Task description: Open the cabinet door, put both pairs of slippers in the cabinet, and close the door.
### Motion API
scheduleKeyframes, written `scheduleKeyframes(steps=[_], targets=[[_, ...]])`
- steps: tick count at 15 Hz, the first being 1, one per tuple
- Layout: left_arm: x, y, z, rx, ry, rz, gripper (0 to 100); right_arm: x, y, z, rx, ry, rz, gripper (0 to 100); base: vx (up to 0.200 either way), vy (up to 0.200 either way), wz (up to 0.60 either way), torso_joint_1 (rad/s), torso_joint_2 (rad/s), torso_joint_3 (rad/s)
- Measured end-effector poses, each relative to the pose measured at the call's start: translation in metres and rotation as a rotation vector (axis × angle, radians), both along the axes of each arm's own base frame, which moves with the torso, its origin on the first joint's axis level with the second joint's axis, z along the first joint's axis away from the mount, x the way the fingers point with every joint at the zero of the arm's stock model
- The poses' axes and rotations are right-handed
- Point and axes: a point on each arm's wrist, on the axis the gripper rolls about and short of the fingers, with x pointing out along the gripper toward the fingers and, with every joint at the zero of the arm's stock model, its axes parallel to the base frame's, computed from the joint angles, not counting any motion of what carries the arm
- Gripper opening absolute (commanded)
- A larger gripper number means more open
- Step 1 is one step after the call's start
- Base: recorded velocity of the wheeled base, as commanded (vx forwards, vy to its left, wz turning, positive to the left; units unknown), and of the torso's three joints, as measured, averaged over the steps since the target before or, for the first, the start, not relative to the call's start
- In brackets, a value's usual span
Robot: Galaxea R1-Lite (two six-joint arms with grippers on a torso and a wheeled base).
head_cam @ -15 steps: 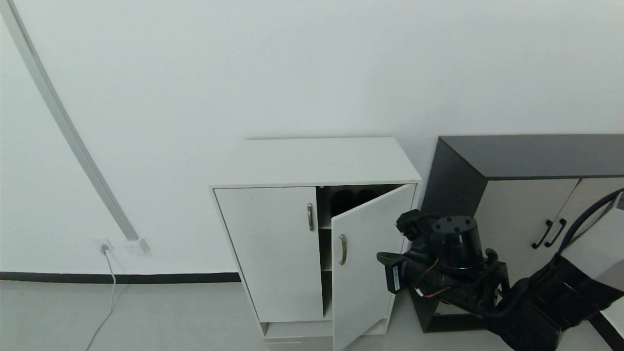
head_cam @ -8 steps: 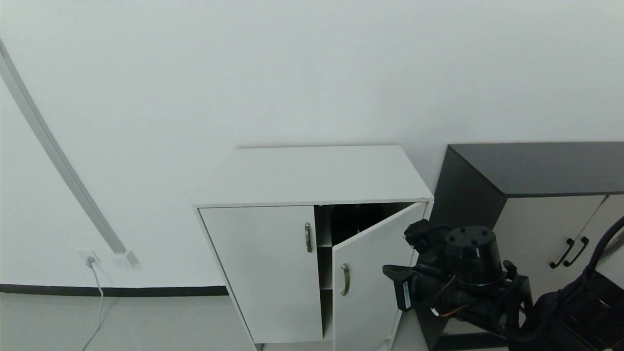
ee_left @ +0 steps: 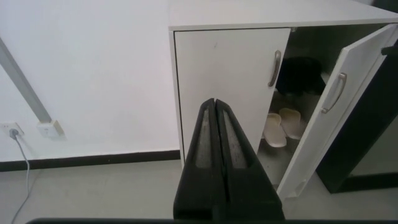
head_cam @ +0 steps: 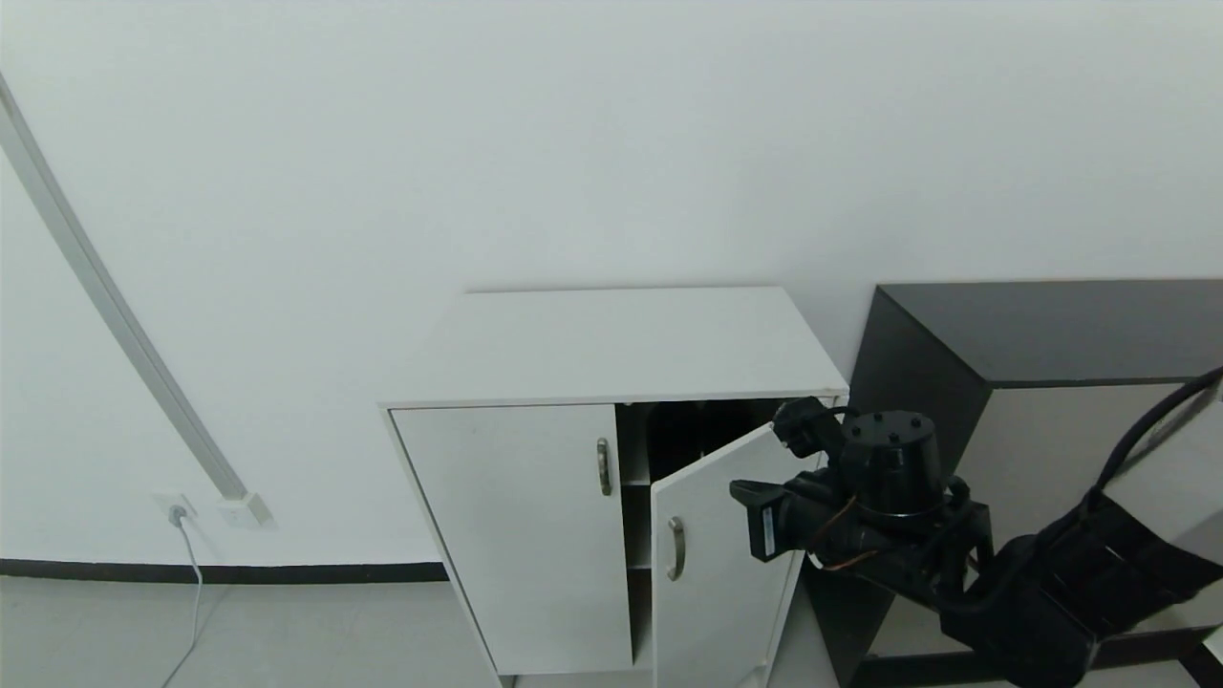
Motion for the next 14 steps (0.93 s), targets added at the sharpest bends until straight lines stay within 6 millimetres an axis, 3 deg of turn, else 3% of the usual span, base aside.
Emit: scheduleKeyframes(steps=[3, 14], targets=[[0.000, 0.000, 0.000, 0.000, 0.000, 0.000, 0, 0.022, 0.003, -0.001, 0.015, -0.020, -0.029, 0, 0.000, 0.000, 0.00, 0.000, 0.00, 0.000], [0.000, 0.000, 0.000, 0.000, -0.001, 0.000, 0, 0.071, 0.002, -0.015, 0.030, -0.048, -0.098, 0, 0.000, 0.000, 0.00, 0.000, 0.00, 0.000]])
